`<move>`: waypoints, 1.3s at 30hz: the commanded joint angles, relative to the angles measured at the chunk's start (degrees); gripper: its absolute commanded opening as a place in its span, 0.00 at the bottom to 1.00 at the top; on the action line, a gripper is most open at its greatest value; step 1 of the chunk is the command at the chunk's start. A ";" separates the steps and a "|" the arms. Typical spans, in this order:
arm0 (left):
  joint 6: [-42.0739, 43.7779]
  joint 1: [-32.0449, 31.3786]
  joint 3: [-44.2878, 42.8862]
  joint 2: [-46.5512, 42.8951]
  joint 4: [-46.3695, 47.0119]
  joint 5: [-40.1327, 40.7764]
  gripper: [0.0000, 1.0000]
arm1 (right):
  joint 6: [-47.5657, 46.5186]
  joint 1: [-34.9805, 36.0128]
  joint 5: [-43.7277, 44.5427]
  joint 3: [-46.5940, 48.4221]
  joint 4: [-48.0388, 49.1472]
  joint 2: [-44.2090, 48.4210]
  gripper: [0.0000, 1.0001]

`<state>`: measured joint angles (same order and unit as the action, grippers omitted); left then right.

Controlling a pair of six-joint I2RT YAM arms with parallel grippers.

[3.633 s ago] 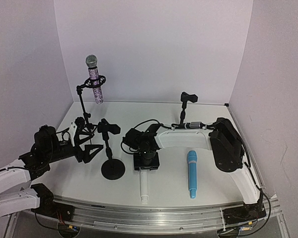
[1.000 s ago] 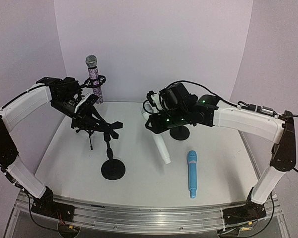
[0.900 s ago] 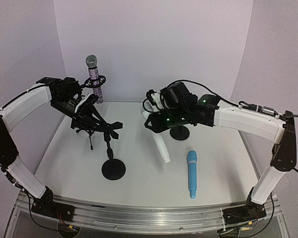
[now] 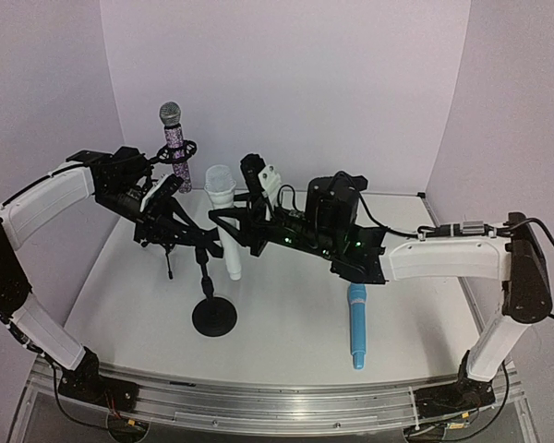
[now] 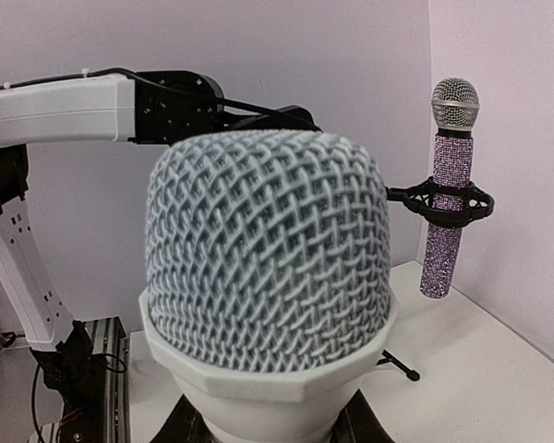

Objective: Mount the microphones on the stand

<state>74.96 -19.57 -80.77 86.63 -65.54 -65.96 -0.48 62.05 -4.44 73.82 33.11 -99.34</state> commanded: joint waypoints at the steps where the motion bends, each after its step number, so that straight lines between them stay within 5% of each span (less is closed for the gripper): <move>1: 1.10 -0.22 0.79 -1.64 1.17 -0.88 0.00 | -2.44 0.05 -1.10 1.22 8.19 -1.30 0.00; 22: 0.27 -0.20 0.95 -1.10 2.99 -2.18 0.01 | 4.15 0.05 -1.59 -0.27 21.90 -8.48 0.00; 27: -0.33 -0.22 0.62 -1.18 2.31 -1.63 0.53 | 4.17 0.05 -1.47 -1.20 21.83 -7.75 0.00; 30: -0.17 -0.20 0.77 -1.49 1.85 -1.68 0.73 | 3.95 0.04 -1.37 -1.63 21.83 -7.39 0.00; 39: -1.26 -0.12 0.79 -1.92 2.50 -1.10 0.99 | 3.95 0.06 -1.18 -2.64 21.83 -6.94 0.00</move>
<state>74.40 -19.73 -80.07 86.63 -63.94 -66.74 2.83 61.80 -5.19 71.81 52.11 -106.94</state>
